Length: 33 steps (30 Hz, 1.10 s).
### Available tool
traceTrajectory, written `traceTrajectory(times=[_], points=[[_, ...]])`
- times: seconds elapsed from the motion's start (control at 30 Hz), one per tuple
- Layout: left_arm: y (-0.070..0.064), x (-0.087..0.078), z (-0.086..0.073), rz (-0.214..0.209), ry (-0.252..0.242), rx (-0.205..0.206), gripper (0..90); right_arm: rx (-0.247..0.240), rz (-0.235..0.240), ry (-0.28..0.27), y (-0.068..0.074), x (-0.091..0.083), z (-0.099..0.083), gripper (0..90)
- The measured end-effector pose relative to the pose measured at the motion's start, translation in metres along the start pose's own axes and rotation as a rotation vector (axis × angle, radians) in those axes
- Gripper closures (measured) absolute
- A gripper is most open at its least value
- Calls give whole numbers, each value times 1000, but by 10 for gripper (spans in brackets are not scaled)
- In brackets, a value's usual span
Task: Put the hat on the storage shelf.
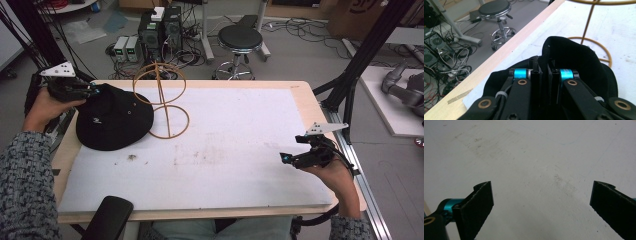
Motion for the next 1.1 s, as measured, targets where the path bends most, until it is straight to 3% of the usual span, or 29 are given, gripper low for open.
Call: traceTrajectory(times=[0.27, 0.6, 0.77, 1.1], points=[[-6, -23, 5, 43, -9, -27, 849, 1, 20, -14, -4, 6, 10, 47], [-10, -63, 14, 132, -9, -66, 849, -14, 60, -50, -9, 20, 35, 47], [-14, -89, 29, 154, -31, -62, 849, -25, 75, -59, -11, 27, 45, 47], [-11, -116, 54, 213, -33, -64, 849, -31, 94, -62, -11, 34, 51, 47]])
Point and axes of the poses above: each handheld gripper's, and its own axes: x roughly forward along the jaws, z roughly out of its top, y roughly to its left, the point moved 10 cm from there along x, roughly forward along the jaws, and after that the axes turned 1 degree about x, right-handed, at the moved point
